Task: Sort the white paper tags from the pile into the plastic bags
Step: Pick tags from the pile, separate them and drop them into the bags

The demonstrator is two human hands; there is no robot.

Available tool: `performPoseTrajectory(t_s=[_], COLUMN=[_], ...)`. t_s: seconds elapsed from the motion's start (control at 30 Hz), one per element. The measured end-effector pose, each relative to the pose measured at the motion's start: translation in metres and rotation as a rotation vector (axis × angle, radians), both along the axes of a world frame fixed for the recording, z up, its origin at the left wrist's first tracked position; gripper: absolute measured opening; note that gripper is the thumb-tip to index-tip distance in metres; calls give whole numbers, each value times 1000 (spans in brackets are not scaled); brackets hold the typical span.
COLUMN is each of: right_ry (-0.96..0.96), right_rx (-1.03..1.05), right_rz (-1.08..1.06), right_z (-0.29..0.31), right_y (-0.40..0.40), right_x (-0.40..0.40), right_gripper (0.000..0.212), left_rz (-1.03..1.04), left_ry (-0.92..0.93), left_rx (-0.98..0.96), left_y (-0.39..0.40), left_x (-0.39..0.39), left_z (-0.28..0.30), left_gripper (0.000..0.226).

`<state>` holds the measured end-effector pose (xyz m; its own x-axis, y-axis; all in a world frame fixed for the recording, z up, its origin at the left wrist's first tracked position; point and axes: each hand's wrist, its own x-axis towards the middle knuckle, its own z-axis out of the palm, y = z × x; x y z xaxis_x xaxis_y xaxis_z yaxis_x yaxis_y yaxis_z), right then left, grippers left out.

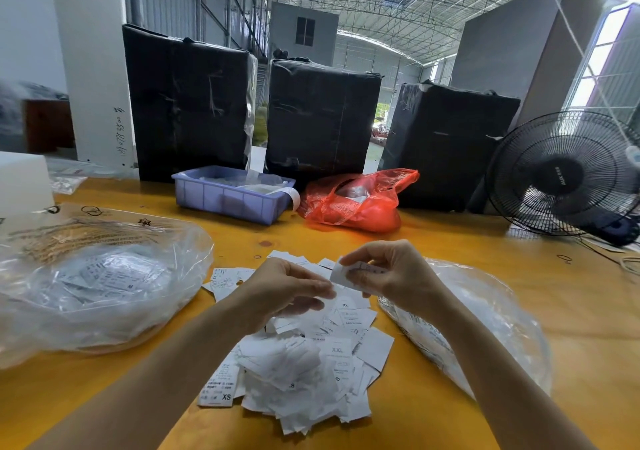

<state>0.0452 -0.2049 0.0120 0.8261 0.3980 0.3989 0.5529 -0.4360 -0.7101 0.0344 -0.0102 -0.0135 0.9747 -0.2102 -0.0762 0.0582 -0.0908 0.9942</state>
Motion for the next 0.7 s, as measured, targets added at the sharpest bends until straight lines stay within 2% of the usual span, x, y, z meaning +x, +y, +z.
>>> performPoseTrajectory(t_s=[0.33,0.5,0.7], right_ry=[81,246,269], right_rx=[-70,-158,-307], right_rz=[37,80,78], right_z=[-2,-4,-5], right_y=[3,2,5], right_x=[0,-1,-3], right_gripper=[24,47,77], left_rz=[3,-5,-83], left_ry=[18,22,19], left_rx=[-29,3,51], left_y=[-1,-4,-11], left_x=[0,-2,-5], left_z=[2,0,-3], left_gripper=[10,11,13])
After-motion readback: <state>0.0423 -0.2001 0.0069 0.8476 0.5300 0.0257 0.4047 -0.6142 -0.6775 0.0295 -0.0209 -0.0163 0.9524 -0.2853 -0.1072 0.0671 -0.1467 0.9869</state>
